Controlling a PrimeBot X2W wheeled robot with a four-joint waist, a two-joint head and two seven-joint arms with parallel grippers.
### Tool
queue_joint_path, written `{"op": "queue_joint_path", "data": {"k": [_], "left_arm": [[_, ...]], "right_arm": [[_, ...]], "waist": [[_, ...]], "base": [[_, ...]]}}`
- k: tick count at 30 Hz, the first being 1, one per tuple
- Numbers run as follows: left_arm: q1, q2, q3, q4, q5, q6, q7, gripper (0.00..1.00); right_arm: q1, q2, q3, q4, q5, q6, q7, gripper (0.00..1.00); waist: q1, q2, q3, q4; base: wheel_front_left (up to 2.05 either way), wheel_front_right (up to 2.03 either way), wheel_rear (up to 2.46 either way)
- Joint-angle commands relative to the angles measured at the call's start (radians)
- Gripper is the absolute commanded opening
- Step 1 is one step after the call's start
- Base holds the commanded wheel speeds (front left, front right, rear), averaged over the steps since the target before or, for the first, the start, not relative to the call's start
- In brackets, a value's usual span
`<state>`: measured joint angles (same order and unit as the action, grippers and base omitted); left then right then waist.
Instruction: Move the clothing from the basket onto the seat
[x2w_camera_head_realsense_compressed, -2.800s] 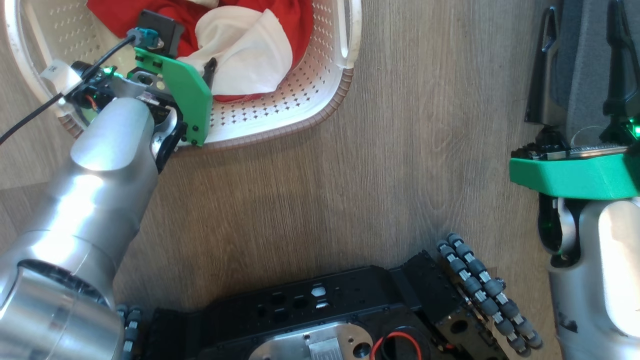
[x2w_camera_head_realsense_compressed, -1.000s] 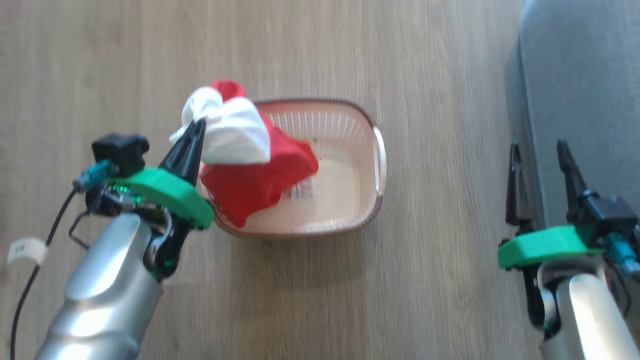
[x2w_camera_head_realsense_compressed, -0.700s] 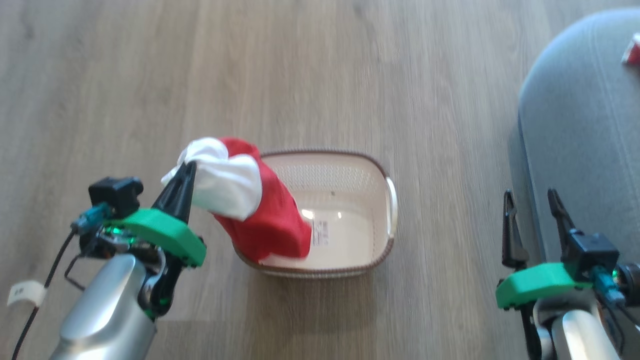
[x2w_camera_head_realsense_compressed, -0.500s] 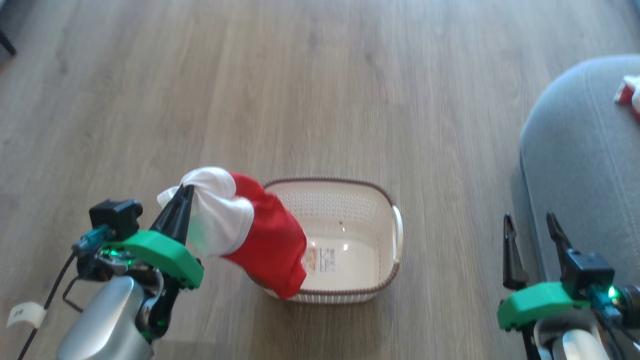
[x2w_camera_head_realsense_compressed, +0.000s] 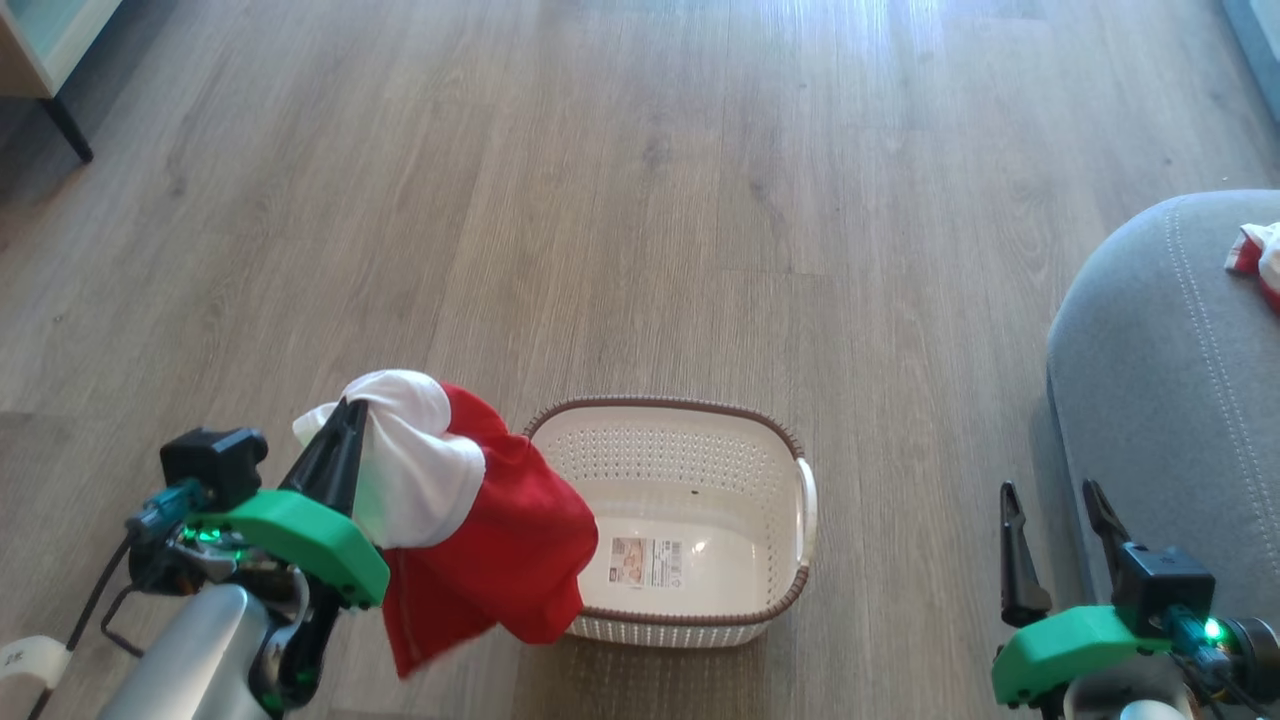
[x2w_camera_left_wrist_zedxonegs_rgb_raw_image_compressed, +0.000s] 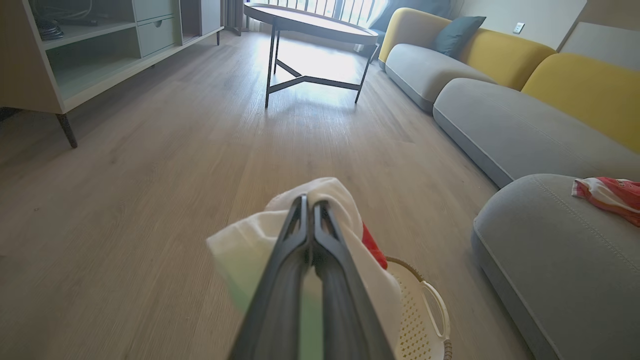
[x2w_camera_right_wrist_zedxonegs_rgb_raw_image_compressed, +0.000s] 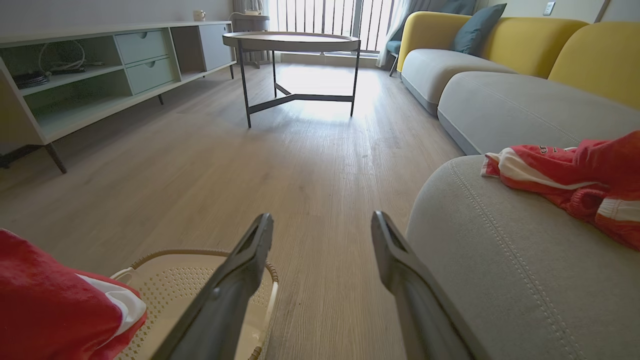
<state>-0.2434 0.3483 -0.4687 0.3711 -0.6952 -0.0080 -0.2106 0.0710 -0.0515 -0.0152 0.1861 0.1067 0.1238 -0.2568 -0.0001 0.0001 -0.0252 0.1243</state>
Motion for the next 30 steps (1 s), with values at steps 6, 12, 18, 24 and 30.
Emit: {"op": "queue_joint_path", "data": {"k": [6,12,18,24,30], "left_arm": [[-0.038,0.048,0.056,-0.046,-0.006,0.015,-0.002,0.00],[-0.037,0.049,0.054,-0.053,-0.006,0.023,-0.001,0.00],[-0.037,0.053,0.049,-0.068,-0.005,0.026,0.000,0.00],[-0.051,0.047,0.032,-0.108,0.002,0.024,0.006,0.00],[-0.082,0.027,-0.011,-0.178,0.022,0.012,0.027,0.00]], "right_arm": [[-0.026,-0.022,0.036,-0.017,0.007,0.007,-0.005,1.00],[-0.029,-0.025,0.041,-0.012,0.011,0.007,-0.005,1.00],[-0.031,-0.027,0.052,-0.006,0.012,0.007,-0.005,1.00],[-0.062,-0.043,0.114,-0.001,0.015,0.007,-0.005,1.00],[-0.137,-0.054,0.250,0.012,0.032,0.007,0.000,1.00]], "waist": [[0.0001,-0.0001,-0.001,-0.005],[0.0001,-0.0001,-0.002,-0.011],[0.0001,-0.0001,-0.001,-0.015],[0.0001,-0.0001,-0.002,-0.014],[0.0001,-0.0001,-0.002,-0.002]], "base": [[0.00,0.00,0.00],[0.00,0.00,0.00],[0.00,0.00,0.00],[0.00,0.00,0.00],[0.00,0.00,0.00]]}}
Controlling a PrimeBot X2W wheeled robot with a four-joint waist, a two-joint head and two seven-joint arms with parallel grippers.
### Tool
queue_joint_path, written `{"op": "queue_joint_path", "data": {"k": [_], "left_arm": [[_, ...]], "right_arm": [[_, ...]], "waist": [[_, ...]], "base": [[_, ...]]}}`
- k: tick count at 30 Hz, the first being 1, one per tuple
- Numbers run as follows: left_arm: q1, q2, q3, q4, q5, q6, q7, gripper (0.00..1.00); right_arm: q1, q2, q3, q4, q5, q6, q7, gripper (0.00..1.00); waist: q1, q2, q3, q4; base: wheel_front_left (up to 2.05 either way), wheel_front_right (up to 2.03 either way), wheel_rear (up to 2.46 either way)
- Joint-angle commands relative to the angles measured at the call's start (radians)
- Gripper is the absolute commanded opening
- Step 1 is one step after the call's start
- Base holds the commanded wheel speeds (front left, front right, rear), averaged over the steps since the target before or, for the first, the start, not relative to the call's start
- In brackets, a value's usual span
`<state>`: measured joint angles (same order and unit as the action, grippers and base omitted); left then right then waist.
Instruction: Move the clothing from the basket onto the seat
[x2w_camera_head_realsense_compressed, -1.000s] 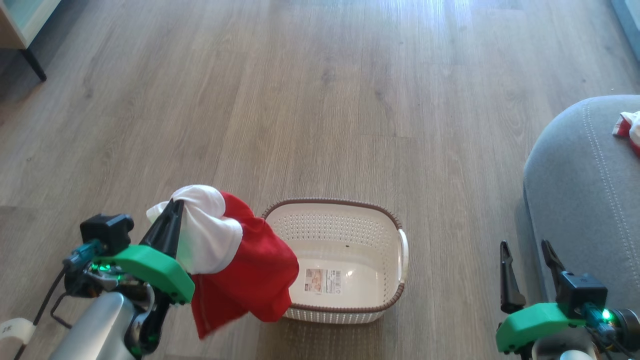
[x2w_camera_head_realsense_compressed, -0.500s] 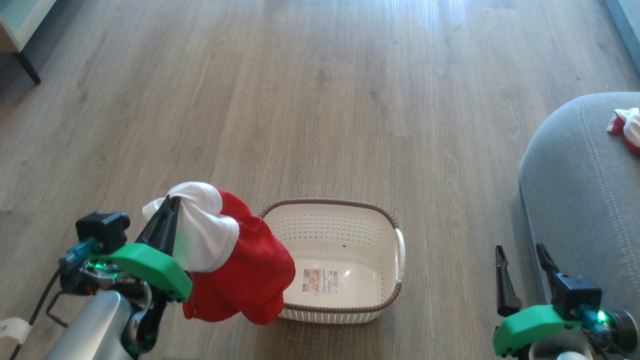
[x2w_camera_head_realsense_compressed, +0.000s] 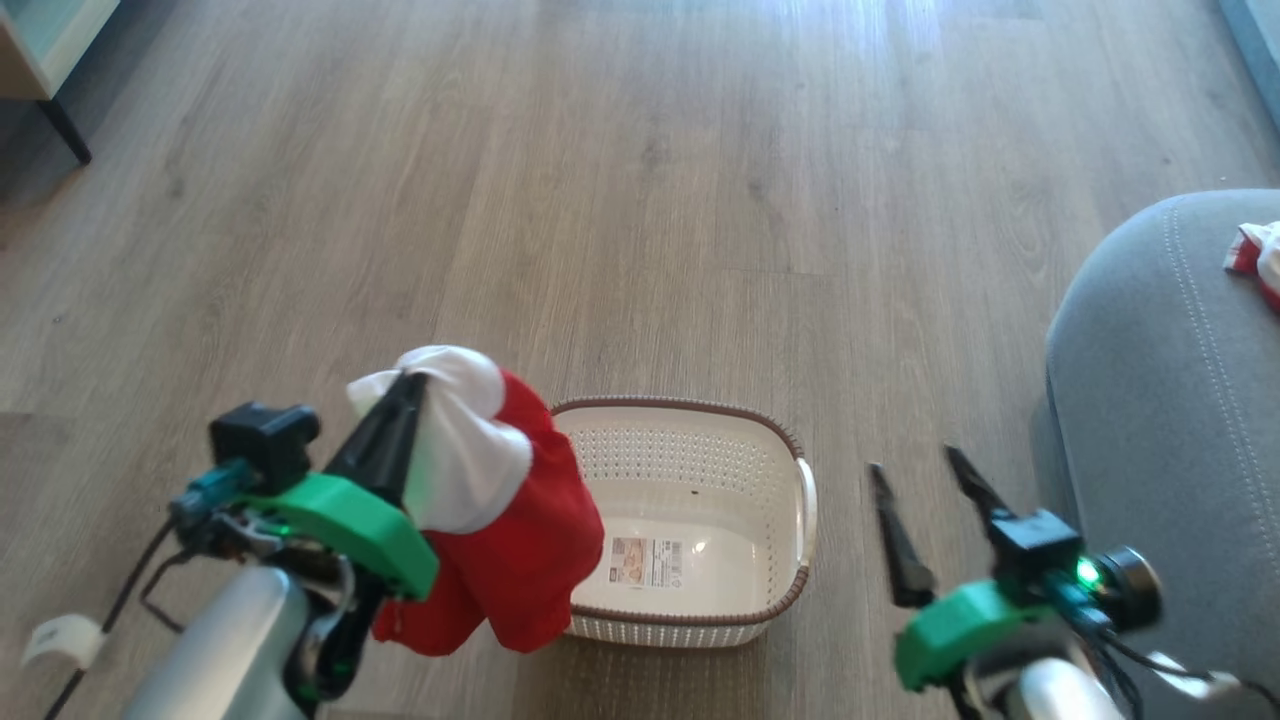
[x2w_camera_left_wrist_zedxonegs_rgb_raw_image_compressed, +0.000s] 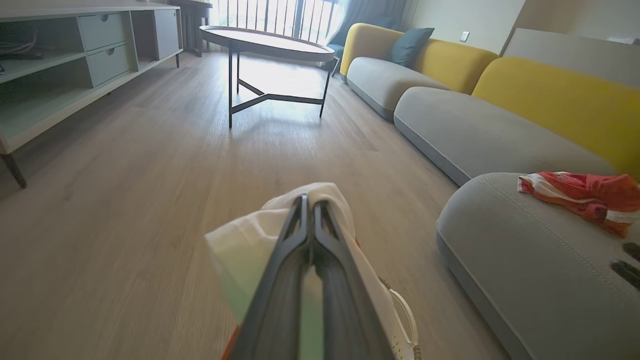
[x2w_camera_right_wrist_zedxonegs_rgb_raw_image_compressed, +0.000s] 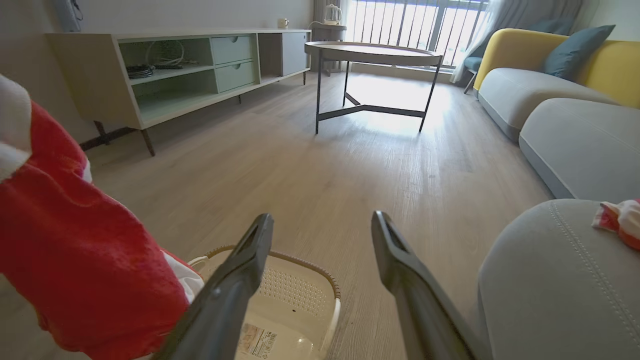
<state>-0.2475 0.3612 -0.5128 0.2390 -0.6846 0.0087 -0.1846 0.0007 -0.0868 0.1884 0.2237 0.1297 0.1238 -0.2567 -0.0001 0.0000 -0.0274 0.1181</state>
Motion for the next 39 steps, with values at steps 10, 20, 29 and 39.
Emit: {"op": "queue_joint_path", "data": {"k": [10,20,29,39], "left_arm": [[-0.138,-0.072,-0.108,-0.125,0.063,-0.047,0.057,0.00],[-0.169,-0.153,-0.217,-0.113,0.094,-0.081,0.065,0.00],[-0.167,-0.176,-0.283,-0.147,0.089,-0.104,0.081,0.00],[-0.156,-0.172,-0.314,-0.168,0.063,-0.114,0.102,0.00]], "right_arm": [[-0.216,-0.014,0.330,0.018,0.080,0.007,0.015,1.00],[-0.320,-0.016,0.514,0.072,0.183,0.007,0.011,1.00],[-0.351,-0.032,0.541,0.102,0.219,0.007,0.002,1.00],[-0.366,-0.047,0.543,0.102,0.237,0.007,-0.001,0.57]], "waist": [[0.0001,0.0000,0.004,0.031],[0.0001,0.0000,0.011,0.027],[0.0001,0.0000,0.005,0.013],[0.0001,0.0000,0.002,-0.005]], "base": [[0.00,0.00,0.00],[0.00,0.00,0.00],[0.00,0.00,0.00],[0.00,0.00,0.00]]}}
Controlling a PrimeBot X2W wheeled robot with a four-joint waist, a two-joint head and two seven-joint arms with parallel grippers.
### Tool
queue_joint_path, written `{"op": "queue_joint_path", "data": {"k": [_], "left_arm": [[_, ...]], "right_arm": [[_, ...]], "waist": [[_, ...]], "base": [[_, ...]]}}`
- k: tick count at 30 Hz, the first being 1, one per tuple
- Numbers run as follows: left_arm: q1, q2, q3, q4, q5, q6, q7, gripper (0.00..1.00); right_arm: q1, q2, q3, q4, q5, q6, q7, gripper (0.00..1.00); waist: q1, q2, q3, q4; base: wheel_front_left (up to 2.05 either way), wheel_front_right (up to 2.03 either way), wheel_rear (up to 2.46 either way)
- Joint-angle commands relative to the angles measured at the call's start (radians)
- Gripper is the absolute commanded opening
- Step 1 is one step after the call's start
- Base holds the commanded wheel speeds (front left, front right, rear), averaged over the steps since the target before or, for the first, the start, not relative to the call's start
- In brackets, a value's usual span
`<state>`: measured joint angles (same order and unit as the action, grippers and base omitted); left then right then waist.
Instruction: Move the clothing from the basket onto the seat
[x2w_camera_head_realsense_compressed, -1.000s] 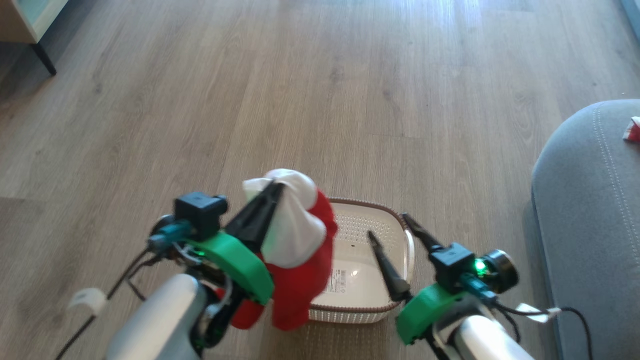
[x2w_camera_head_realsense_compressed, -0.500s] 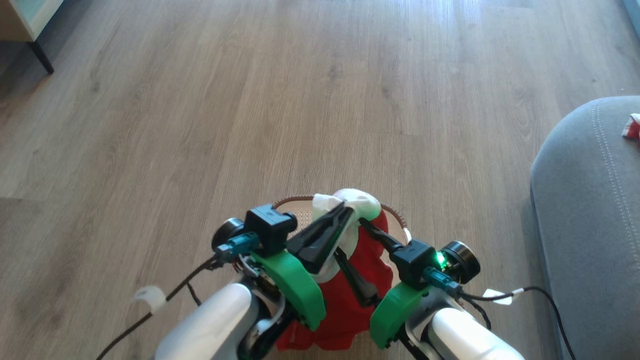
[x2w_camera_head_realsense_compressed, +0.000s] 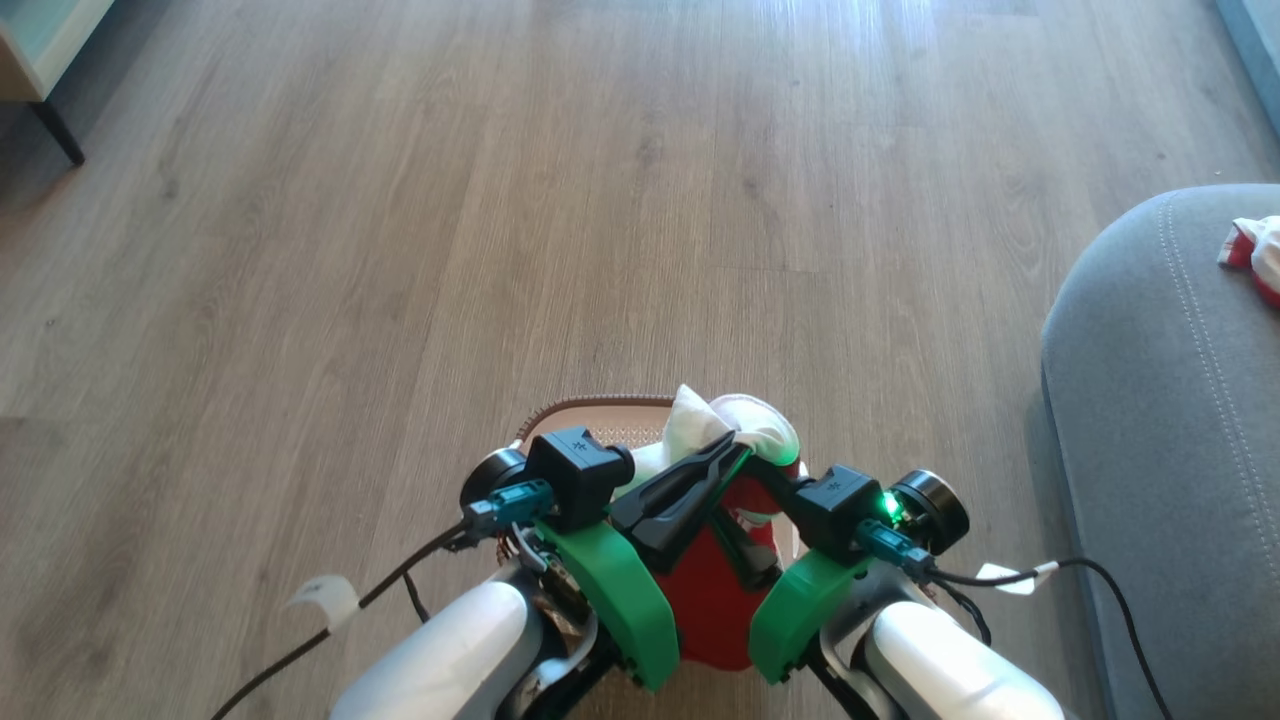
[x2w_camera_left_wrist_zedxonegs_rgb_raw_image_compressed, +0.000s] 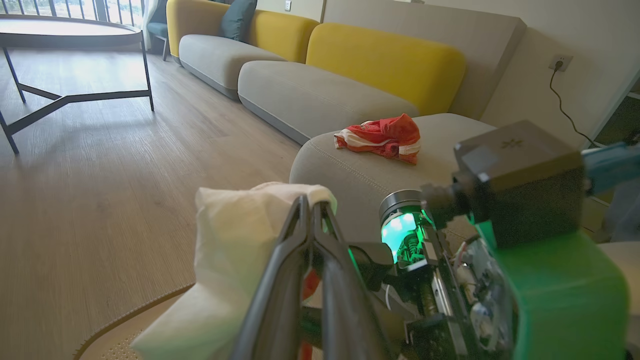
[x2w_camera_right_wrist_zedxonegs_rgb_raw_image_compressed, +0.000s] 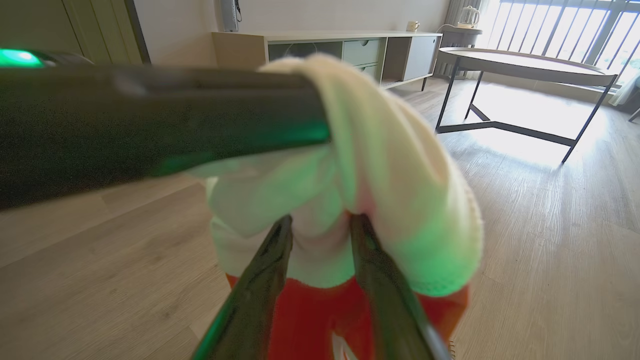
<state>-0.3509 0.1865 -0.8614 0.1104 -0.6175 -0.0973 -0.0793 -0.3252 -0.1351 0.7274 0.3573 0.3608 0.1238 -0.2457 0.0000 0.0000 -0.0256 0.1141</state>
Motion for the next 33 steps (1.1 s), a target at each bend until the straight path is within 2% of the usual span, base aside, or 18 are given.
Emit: {"op": "queue_joint_path", "data": {"k": [1,2,3,5,18,29,31,33], "left_arm": [[-0.052,0.003,0.033,-0.040,-0.006,-0.008,-0.003,0.00],[-0.050,0.002,0.031,-0.041,-0.009,-0.008,-0.002,0.00],[-0.049,0.002,0.029,-0.043,-0.011,-0.009,0.000,0.00],[-0.047,0.001,0.026,-0.046,-0.015,-0.009,0.002,0.00],[-0.047,0.013,0.036,-0.004,-0.021,0.010,-0.005,0.00],[-0.067,0.014,0.059,0.060,-0.028,0.020,-0.032,0.00],[-0.064,0.014,0.057,0.066,-0.028,0.022,-0.035,0.11],[-0.061,0.012,0.056,0.071,-0.029,0.024,-0.038,0.42]], "right_arm": [[-0.041,-0.001,0.003,-0.031,0.007,0.007,-0.012,0.47],[-0.041,-0.002,0.002,-0.031,0.008,0.007,-0.012,0.44],[-0.041,-0.004,0.001,-0.031,0.009,0.007,-0.013,0.36],[-0.041,-0.005,-0.001,-0.031,0.011,0.007,-0.013,0.00],[-0.031,-0.019,0.008,-0.052,0.036,0.007,-0.002,0.00],[0.008,-0.058,0.025,-0.105,0.059,0.007,0.034,0.00],[0.008,-0.066,0.013,-0.113,0.058,0.007,0.037,0.00],[0.008,-0.074,0.000,-0.121,0.056,0.007,0.042,0.00]], "waist": [[0.0000,0.0000,0.000,-0.002],[0.0000,0.0000,0.000,-0.003],[0.0000,0.0000,0.000,-0.004],[0.0000,0.0000,0.001,-0.005],[0.0000,0.0000,0.006,-0.019],[0.0000,0.0000,0.006,-0.039],[0.0000,0.0000,0.005,-0.044],[0.0000,0.0000,0.004,-0.048]], "base": [[0.00,0.00,0.00],[0.00,0.00,0.00],[0.00,0.00,0.00],[0.00,0.00,0.00],[0.00,0.00,0.00],[0.00,0.00,0.00],[0.00,0.00,0.00],[0.00,0.00,0.00]]}}
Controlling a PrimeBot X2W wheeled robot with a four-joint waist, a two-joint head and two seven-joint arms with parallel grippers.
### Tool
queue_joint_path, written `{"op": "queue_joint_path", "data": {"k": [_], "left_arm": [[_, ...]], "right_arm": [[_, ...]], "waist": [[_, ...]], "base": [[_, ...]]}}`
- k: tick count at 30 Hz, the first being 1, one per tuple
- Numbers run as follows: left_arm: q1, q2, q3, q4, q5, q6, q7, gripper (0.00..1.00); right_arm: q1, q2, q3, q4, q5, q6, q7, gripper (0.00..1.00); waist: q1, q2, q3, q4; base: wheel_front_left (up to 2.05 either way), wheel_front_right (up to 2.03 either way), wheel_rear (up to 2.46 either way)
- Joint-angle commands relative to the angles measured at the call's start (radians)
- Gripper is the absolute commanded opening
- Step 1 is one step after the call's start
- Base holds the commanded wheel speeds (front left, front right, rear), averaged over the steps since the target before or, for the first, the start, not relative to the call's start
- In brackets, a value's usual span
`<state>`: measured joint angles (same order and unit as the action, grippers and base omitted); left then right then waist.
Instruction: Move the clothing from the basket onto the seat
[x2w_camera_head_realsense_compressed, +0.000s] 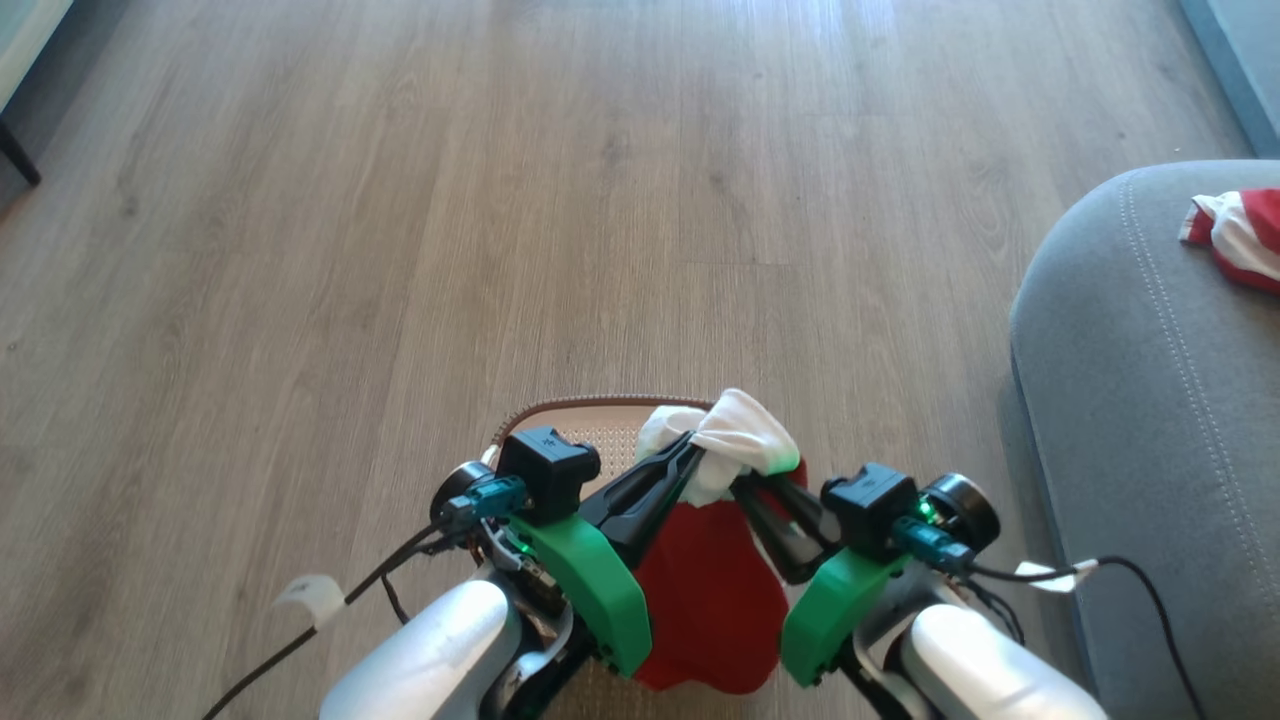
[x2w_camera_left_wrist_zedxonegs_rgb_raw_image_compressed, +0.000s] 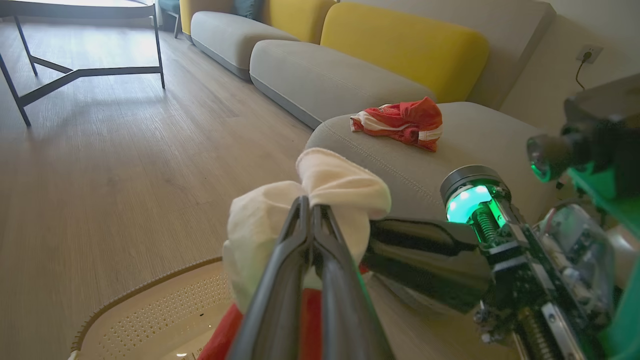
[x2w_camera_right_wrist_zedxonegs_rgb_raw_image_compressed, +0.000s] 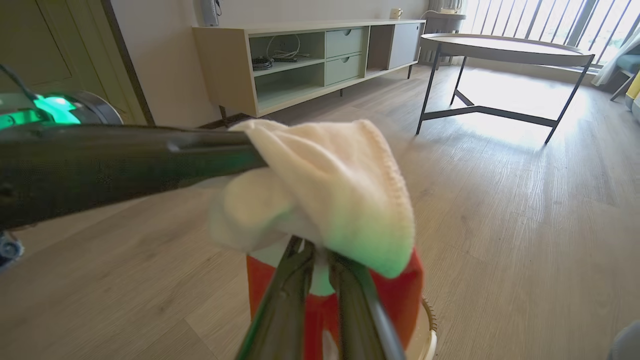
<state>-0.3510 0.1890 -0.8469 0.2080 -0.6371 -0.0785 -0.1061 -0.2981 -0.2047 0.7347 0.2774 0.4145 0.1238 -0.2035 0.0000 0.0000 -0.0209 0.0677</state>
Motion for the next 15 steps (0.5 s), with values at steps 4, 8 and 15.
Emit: {"op": "queue_joint_path", "data": {"k": [4,8,15], "left_arm": [[-0.059,0.006,0.038,-0.023,-0.009,0.008,-0.020,1.00],[-0.058,0.003,0.035,-0.022,-0.008,0.009,-0.030,1.00],[-0.044,0.011,0.030,-0.014,-0.005,0.010,-0.052,1.00]], "right_arm": [[-0.017,-0.019,-0.041,-0.051,-0.003,0.007,0.007,0.00],[-0.012,-0.034,-0.072,-0.057,-0.012,0.007,0.012,0.00],[0.001,-0.053,-0.115,-0.068,-0.026,0.007,0.021,0.00]], "waist": [[0.0000,0.0000,-0.001,-0.006],[0.0000,0.0000,0.000,-0.006],[0.0000,0.0000,-0.001,-0.010]], "base": [[0.00,0.00,0.00],[0.00,0.00,0.00],[0.00,0.00,0.00]]}}
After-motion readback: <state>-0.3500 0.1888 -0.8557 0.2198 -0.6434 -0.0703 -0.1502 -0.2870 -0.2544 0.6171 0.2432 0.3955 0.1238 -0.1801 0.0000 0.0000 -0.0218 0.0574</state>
